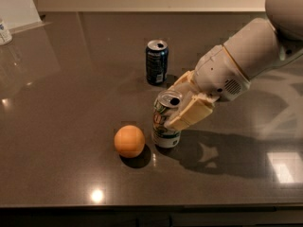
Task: Move 7up can near orange
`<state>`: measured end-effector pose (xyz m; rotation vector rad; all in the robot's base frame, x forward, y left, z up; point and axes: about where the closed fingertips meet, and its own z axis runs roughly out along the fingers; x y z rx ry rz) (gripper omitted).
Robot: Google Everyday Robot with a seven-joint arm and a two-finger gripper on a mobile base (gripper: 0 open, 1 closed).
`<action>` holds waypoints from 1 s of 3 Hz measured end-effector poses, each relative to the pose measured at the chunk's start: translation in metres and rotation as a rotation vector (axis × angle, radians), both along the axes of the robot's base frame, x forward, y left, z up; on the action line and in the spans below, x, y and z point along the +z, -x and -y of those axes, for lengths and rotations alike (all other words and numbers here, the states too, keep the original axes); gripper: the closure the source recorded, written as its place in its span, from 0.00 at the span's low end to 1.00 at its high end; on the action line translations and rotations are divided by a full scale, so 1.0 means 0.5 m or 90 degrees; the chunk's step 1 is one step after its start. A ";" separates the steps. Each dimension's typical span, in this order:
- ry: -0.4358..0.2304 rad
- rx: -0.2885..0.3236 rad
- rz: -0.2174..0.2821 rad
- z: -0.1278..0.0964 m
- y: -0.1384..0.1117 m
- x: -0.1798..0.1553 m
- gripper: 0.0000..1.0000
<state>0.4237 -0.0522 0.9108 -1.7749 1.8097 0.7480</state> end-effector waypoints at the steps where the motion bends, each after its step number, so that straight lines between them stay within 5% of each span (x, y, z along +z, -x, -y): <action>1: 0.007 0.004 0.000 -0.005 0.008 -0.006 0.12; 2: 0.016 0.002 -0.003 -0.004 0.011 -0.015 0.00; 3: 0.016 0.002 -0.003 -0.004 0.011 -0.015 0.00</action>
Offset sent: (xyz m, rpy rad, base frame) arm -0.0062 -0.0024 -0.0150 -0.0427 0.0161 -0.0056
